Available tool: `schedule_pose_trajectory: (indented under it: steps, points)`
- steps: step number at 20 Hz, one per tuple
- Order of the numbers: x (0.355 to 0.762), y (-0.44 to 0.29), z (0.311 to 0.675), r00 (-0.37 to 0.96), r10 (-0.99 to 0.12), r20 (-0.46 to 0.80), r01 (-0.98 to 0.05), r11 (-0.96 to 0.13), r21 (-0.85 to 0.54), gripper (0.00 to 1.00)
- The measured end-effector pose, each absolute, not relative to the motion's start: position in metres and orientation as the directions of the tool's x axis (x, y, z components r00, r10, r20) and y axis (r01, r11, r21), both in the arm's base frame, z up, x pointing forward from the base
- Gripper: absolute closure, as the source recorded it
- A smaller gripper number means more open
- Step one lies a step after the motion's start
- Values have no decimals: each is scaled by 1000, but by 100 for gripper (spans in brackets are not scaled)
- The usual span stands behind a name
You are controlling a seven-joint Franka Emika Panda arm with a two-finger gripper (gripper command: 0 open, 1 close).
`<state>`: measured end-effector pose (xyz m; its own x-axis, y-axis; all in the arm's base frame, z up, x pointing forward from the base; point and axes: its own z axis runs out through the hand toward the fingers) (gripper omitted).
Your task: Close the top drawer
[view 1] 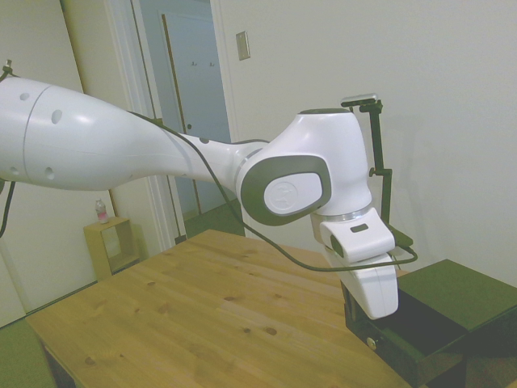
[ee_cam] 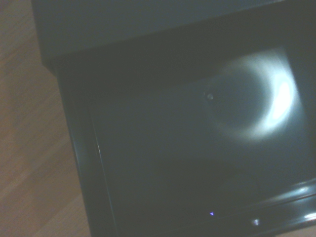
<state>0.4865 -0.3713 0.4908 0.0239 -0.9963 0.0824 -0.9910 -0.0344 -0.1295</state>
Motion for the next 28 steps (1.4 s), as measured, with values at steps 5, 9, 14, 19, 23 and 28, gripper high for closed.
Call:
schedule_pose_trajectory:
  steps: [5, 9, 14, 19, 23, 28]
  points:
    - [496, -372, 491, 43, -995, 93, -990, -55, -129, 100]
    - [505, -376, 491, 55, -993, 105, -990, -68, -127, 100]
    - [517, -384, 491, 61, -990, 125, -989, -77, -126, 100]
    - [529, -392, 488, 62, -989, 137, -988, -80, -128, 100]
    - [537, -397, 491, 65, -987, 150, -987, -86, -135, 100]
    - [543, -404, 490, 77, -983, 165, -986, -99, -133, 100]
